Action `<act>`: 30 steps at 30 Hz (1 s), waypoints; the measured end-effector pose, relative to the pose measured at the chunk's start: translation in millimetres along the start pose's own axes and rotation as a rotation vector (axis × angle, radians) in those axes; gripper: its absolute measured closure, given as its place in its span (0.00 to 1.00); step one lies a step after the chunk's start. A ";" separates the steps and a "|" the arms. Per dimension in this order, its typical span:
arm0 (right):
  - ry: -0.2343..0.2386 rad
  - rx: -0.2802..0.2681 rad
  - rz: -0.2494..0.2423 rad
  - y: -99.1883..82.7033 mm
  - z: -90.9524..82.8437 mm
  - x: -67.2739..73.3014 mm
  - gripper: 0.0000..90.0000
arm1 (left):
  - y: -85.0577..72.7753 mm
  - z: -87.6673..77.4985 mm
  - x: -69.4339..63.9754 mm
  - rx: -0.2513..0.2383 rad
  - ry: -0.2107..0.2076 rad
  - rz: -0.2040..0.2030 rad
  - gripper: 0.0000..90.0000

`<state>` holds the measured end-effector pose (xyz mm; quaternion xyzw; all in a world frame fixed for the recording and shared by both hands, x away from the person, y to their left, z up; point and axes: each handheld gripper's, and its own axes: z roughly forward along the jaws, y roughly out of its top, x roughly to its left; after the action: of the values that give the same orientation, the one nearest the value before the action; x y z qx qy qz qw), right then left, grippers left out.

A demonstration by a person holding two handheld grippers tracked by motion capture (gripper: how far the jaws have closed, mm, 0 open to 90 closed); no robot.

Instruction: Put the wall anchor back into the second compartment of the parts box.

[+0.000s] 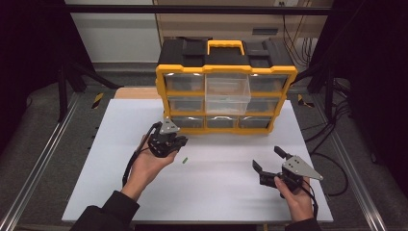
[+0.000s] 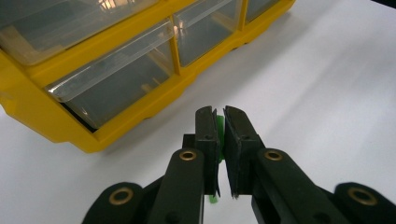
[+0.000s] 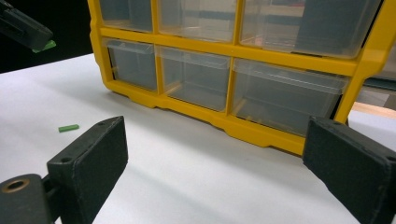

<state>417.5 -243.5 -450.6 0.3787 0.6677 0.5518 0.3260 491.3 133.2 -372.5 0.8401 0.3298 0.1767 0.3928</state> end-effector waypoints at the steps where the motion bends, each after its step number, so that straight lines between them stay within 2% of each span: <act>1: 0.000 0.000 0.000 0.0 0.0 0.1 0.08 | 0.4 -1.1 0.1 0.000 0.001 0.004 0.93; 17: 0.000 0.002 0.000 0.4 -0.7 -0.2 0.08 | 13.5 -11.1 -2.7 -0.021 0.001 0.025 0.93; 30: 0.000 -0.001 0.000 0.2 -0.2 0.3 0.08 | 28.6 -30.7 -7.6 -0.062 0.003 0.054 0.93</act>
<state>417.3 -243.4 -450.4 0.3787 0.6674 0.5522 0.3260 480.7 131.0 -331.3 0.8357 0.3020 0.1986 0.4134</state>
